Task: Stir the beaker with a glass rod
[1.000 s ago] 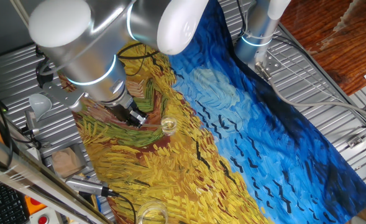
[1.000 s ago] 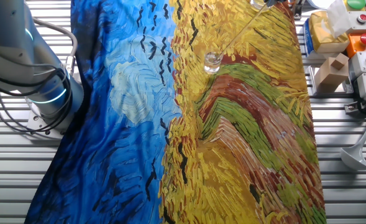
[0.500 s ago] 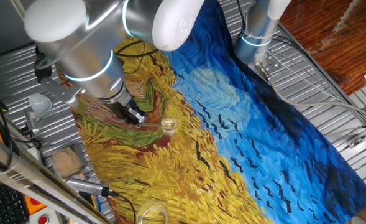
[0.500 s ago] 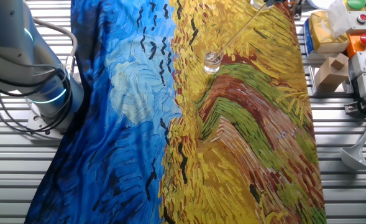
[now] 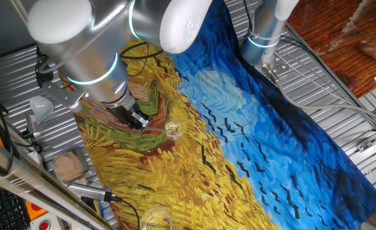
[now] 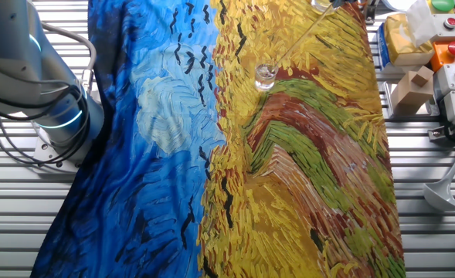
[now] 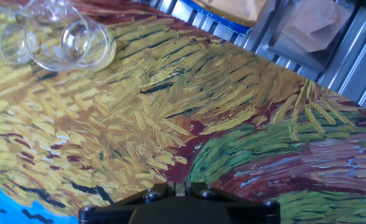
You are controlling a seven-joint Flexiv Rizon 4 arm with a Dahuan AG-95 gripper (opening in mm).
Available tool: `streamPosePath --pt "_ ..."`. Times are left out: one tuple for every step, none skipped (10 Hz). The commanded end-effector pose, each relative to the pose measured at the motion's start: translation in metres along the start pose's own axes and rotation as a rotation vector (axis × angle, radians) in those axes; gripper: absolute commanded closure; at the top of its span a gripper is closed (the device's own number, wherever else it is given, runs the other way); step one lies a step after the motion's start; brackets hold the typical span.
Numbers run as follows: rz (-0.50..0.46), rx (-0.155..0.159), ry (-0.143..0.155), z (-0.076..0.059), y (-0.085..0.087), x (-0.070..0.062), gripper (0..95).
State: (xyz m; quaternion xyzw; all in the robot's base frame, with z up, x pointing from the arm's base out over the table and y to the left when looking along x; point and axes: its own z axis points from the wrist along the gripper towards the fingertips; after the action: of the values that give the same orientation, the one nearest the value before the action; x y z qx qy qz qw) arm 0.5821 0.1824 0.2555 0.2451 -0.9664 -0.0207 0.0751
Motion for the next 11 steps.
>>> streamPosePath --pt "0.013 0.001 0.004 -0.0004 -0.0007 0.0019 95.0" --pt "0.025 -0.002 0.004 -0.0003 -0.0004 0.0023 95.0" --pt "0.044 -0.017 -0.004 0.0 0.0 0.0021 95.0" --pt "0.055 -0.029 -0.012 0.0005 0.0006 0.001 95.0" --pt "0.056 -0.029 -0.017 0.0014 0.0014 -0.0007 95.0" --pt "0.057 -0.027 -0.018 0.0018 0.0018 -0.0016 95.0" --pt "0.05 -0.023 -0.021 0.003 0.0021 -0.0042 95.0" --pt "0.028 -0.01 -0.015 0.004 0.0008 -0.0048 95.0" --pt "0.018 0.007 0.005 0.0039 0.0004 -0.0043 95.0" --pt "0.018 0.009 0.01 0.0038 0.0003 -0.0039 95.0" --pt "0.023 0.007 0.008 0.0041 0.0006 -0.0033 95.0"
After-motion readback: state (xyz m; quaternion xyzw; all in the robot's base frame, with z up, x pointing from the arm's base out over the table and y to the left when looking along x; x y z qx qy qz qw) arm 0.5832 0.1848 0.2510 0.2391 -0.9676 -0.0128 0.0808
